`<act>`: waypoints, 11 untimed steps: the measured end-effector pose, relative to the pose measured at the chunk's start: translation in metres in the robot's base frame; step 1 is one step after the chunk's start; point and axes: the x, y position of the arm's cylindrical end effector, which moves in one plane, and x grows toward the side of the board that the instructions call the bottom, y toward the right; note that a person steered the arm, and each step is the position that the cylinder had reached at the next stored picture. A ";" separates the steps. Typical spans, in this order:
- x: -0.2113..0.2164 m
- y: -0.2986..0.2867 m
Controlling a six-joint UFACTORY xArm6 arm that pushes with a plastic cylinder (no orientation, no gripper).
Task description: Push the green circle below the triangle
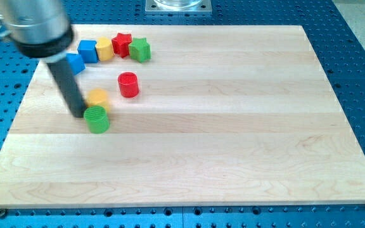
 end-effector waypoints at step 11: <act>-0.113 -0.095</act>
